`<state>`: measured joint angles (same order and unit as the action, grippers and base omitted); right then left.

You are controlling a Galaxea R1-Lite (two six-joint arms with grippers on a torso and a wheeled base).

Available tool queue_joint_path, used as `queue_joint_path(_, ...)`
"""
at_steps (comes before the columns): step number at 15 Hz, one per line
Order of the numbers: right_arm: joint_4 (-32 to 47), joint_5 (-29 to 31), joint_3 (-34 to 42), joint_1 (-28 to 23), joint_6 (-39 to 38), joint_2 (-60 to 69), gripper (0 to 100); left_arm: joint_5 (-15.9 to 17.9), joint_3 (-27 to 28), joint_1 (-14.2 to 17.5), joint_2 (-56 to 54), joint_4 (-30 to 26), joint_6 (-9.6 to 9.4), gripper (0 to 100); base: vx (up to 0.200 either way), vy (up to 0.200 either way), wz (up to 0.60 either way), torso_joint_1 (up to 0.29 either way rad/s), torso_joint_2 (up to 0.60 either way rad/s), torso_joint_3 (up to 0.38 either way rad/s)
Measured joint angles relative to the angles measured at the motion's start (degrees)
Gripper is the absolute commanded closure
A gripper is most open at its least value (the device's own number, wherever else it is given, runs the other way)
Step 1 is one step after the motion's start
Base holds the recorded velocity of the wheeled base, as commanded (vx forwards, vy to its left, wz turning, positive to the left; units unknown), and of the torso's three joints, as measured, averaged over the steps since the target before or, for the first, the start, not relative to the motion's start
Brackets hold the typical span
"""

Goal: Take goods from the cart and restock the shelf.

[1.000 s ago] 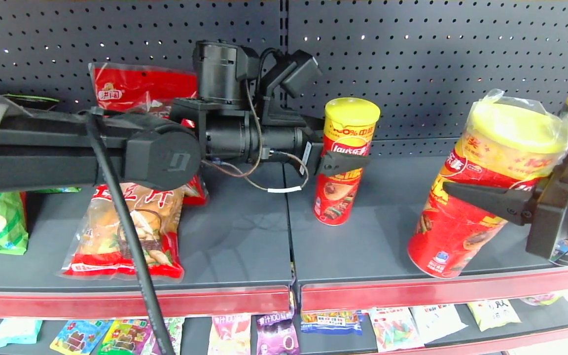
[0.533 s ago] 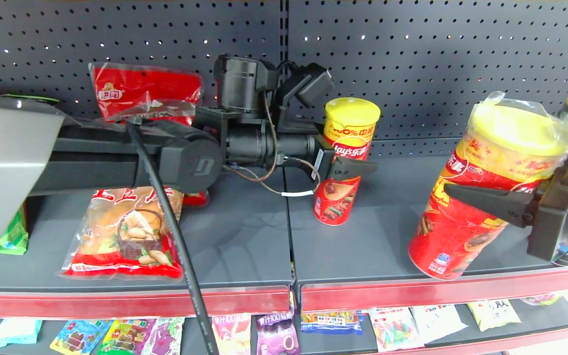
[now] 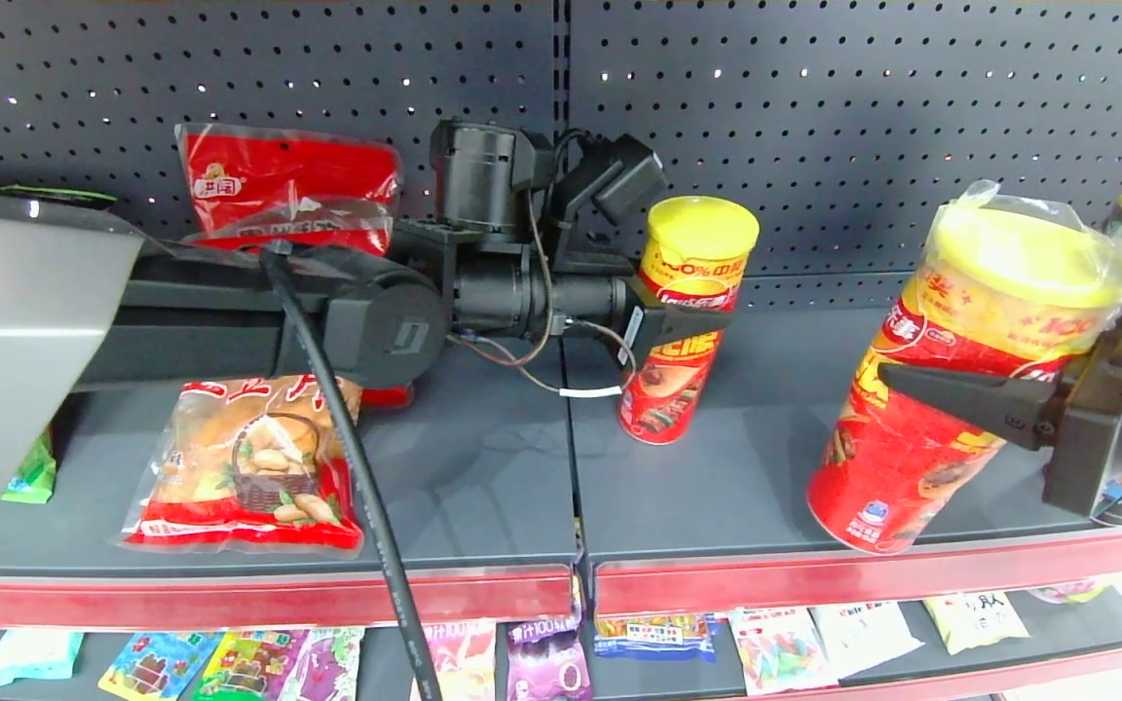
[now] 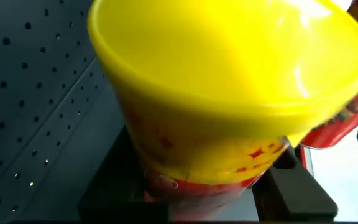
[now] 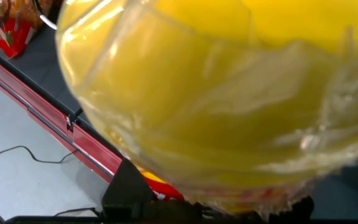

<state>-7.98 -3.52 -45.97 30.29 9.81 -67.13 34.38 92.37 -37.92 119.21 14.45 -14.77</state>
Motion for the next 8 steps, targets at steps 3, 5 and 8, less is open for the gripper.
queue_joint_path(3, 0.0, 0.11, -0.05, -0.01, 0.0, 0.02, 100, -0.04, -8.69, -0.05, -5.16, 0.11, -0.17, 100, 0.0, 0.0, 0.0, 0.0, 0.0, 0.0)
queue_joint_path(5, 0.0, 0.11, -0.05, 0.05, 0.0, 0.0, 100, -0.06, -14.59, -0.24, -9.4, 0.11, -0.05, 100, 0.0, 0.0, 0.0, 0.0, 0.0, 0.0)
queue_joint_path(8, 0.0, 0.11, -0.05, 0.1, 0.0, 0.0, 100, -0.13, -18.33, -0.77, -13.13, 0.39, 0.96, 100, 0.0, 0.0, 0.0, 0.0, 0.0, 0.0)
